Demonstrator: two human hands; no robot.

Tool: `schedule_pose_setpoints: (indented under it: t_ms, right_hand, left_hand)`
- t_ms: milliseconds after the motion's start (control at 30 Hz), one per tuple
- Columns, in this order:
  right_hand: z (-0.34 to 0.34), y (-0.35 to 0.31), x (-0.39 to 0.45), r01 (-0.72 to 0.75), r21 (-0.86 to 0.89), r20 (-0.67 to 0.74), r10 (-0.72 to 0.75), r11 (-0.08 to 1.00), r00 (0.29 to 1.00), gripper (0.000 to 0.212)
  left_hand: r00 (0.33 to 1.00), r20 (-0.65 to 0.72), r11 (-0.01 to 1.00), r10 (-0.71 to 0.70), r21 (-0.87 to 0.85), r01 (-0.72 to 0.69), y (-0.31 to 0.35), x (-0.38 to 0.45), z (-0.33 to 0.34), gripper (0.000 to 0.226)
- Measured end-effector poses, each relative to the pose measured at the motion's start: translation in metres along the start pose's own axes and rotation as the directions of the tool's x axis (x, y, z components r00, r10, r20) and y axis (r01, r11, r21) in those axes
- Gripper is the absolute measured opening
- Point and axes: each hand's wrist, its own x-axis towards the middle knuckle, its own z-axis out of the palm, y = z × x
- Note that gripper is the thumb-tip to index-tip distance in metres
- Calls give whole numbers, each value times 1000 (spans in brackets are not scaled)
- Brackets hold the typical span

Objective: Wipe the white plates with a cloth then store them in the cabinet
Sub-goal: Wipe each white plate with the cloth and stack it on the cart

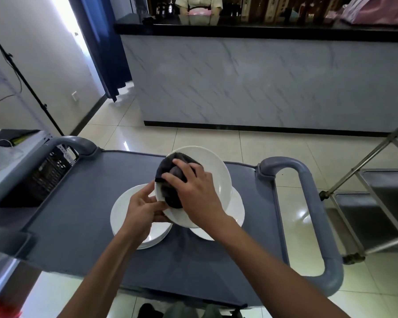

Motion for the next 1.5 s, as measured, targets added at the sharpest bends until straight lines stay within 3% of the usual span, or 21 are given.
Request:
schedule_pose_setpoints:
  t_ms: [233, 400, 700, 1000, 1233, 1400, 1500]
  right_hand:
    - [-8, 9, 20, -63, -25, -8, 63, 998, 998, 43]
    - [-22, 32, 31, -192, -59, -43, 189, 980, 981, 47]
    - [-16, 48, -3, -348, -94, 21, 351, 933, 936, 46]
    - [-4, -8, -36, -248, -8, 79, 247, 969, 966, 58]
    - [-4, -15, -47, -128, 44, 68, 125, 991, 990, 43]
    - [-4, 4, -50, -190, -31, 75, 192, 981, 978, 54]
    - [-6, 19, -47, -271, -69, 66, 275, 960, 959, 50]
  left_hand:
    - [1000, 20, 1000, -3, -7, 3, 1, -4, 3, 62]
    - [996, -79, 999, 31, -38, -34, 0, -12, 4, 64]
    - [974, -219, 991, 52, -106, -77, 2, -9, 2, 65]
    - [963, -264, 983, 58, -154, -102, 4, -4, 14, 63]
    - [963, -263, 983, 61, -151, -104, 1, -8, 10, 59]
    - [960, -280, 981, 25, -177, -77, -3, -8, 2, 64]
    - [965, -260, 986, 36, -150, -77, -2, -9, -2, 64]
